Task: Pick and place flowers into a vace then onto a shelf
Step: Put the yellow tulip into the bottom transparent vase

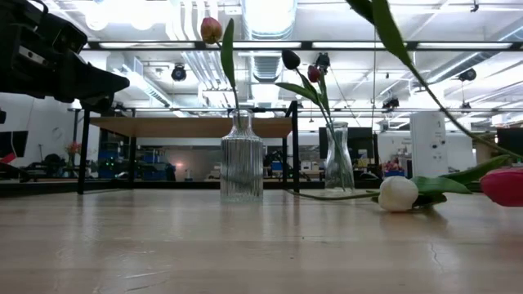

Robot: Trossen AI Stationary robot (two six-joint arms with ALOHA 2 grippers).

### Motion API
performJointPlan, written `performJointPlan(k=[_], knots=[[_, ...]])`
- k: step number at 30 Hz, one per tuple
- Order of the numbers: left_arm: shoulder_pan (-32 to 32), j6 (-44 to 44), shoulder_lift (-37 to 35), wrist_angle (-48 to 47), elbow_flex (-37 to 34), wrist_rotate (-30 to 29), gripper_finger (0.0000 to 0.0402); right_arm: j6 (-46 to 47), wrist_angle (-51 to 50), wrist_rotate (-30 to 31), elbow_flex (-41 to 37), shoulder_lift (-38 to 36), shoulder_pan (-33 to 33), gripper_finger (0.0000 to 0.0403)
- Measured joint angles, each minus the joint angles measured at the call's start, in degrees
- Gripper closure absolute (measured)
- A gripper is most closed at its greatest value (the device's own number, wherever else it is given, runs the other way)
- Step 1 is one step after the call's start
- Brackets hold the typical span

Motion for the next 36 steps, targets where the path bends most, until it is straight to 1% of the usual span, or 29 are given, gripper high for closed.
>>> performJointPlan(k=[5, 9, 12, 17, 21, 24, 28, 34, 36], knots=[[0.00, 0.00, 0.00, 0.00, 0.01, -0.02, 0.0402, -1.87, 3.46, 5.79, -0.02, -2.12, -0.70, 0.0390], [0.00, 0.00, 0.00, 0.00, 0.00, -0.01, 0.0402, -8.39, 11.20, 6.69, -0.11, -2.25, -2.95, 0.0390], [0.00, 0.00, 0.00, 0.01, 0.01, -0.01, 0.0402, -16.40, 19.09, 3.73, -0.11, -2.36, -5.42, 0.0390], [0.00, 0.00, 0.00, 0.02, 0.01, -0.02, 0.0402, -29.59, 33.20, -4.38, -0.28, -2.36, -10.27, 0.0390], [0.00, 0.00, 0.00, 0.02, 0.01, -0.01, 0.0402, -37.00, 42.13, -10.52, -0.55, -2.36, -13.98, 0.0390], [0.00, 0.00, 0.00, 0.02, 0.01, 0.00, 0.0402, -40.73, 47.84, -12.92, -0.57, -2.55, -16.12, 0.0390], [0.00, 0.00, 0.00, 0.02, 0.00, 0.00, 0.0402, -44.62, 55.28, -13.91, -0.57, -2.69, -18.21, 0.0390], [-0.02, 0.00, 0.00, 0.02, 0.01, -0.02, 0.0402, -44.79, 65.15, -19.09, -0.78, -1.48, -20.85, 0.0390], [-0.02, 0.00, 0.00, 0.02, 0.01, 0.00, 0.0402, -44.67, 66.71, -20.45, -1.00, -0.75, -21.39, 0.0390]])
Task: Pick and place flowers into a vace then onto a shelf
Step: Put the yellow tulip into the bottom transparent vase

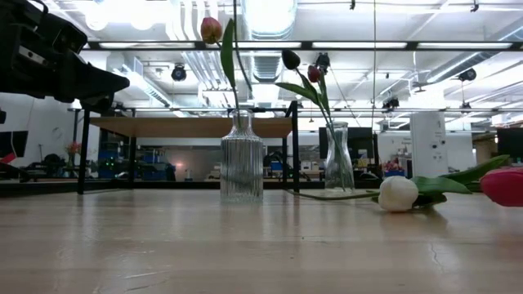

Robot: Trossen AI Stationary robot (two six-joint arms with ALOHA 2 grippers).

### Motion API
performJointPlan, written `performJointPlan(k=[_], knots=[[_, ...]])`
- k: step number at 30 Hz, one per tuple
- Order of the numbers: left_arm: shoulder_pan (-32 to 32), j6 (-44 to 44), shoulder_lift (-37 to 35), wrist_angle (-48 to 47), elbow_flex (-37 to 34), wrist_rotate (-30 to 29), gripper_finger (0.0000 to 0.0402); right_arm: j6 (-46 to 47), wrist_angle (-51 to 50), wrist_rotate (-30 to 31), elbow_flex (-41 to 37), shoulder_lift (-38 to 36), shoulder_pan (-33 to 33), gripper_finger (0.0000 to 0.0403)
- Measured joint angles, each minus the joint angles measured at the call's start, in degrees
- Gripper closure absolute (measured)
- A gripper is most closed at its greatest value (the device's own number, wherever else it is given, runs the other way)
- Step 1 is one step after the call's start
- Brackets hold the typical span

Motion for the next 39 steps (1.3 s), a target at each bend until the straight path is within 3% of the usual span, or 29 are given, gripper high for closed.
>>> performJointPlan(k=[30, 39], knots=[[0.00, -0.02, 0.00, -0.20, 0.00, 0.00, 0.0402, 4.90, 1.09, -0.10, -1.58, 3.77, -0.58, 0.0390], [0.00, 0.00, 0.00, -0.22, 0.00, 0.00, 0.0402, 5.73, 4.21, 0.05, -6.25, 3.77, -0.62, 0.0390]])
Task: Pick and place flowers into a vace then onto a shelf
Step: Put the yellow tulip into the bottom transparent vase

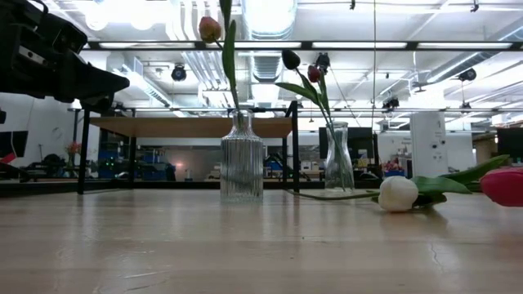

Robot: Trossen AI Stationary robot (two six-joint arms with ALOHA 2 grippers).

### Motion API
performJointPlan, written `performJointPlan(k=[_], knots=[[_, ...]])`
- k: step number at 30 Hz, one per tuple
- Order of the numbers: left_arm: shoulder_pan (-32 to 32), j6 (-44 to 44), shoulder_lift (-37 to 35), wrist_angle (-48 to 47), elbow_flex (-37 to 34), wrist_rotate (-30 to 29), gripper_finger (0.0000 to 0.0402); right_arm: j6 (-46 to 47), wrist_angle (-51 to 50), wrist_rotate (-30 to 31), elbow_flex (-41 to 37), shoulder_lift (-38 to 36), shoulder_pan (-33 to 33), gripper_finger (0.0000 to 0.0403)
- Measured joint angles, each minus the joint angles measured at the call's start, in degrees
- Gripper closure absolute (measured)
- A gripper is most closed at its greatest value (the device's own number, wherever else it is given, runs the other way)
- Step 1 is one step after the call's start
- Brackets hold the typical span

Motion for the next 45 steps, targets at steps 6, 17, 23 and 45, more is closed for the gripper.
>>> performJointPlan(k=[6, 17, 23, 45], knots=[[0.00, 0.00, 0.00, 0.00, 0.00, 0.00, 0.0402, 1.27, 0.36, 0.00, -3.12, 0.00, 0.02, 0.0390], [0.02, 0.00, 0.00, -0.02, 0.00, 0.00, 0.0402, 3.07, 0.54, -0.04, -7.89, -0.09, 0.00, 0.0390], [0.02, 0.00, 0.00, -0.02, 0.00, 0.00, 0.0402, 5.95, 0.79, -0.04, -11.56, -0.11, -0.39, 0.0390], [0.02, 0.00, 0.00, -0.02, 0.00, 0.00, 0.0402, 7.51, -13.83, 0.20, -8.00, -1.56, -0.45, 0.0315]])
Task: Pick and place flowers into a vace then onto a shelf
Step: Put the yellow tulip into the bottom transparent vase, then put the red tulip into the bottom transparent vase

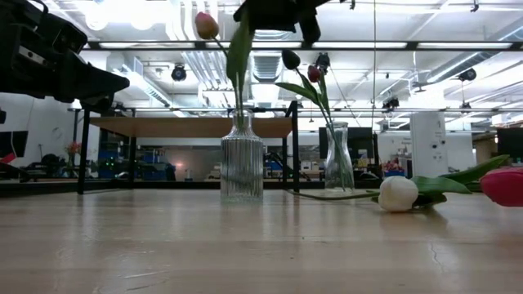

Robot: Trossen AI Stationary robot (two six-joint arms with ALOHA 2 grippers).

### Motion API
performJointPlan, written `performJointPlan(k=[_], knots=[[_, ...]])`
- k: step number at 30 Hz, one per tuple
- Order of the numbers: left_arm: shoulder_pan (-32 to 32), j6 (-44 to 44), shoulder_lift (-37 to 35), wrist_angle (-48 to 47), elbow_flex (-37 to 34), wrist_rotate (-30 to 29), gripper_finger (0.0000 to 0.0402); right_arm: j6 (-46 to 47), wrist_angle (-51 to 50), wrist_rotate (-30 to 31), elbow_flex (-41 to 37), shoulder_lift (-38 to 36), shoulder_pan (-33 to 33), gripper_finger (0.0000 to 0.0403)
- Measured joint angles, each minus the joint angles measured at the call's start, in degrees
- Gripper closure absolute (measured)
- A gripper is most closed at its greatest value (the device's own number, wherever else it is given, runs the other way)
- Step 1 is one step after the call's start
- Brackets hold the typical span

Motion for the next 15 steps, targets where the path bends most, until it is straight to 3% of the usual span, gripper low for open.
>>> performJointPlan(k=[7, 15], knots=[[0.00, 0.00, 0.00, 0.00, 0.00, 0.00, 0.0402, 0.24, -7.86, 0.04, 2.82, -2.59, 0.32, 0.0248], [0.00, 0.00, 0.00, 0.00, 0.00, 0.00, 0.0402, 2.76, -17.72, -0.24, 4.66, -4.46, 0.69, 0.0199]])
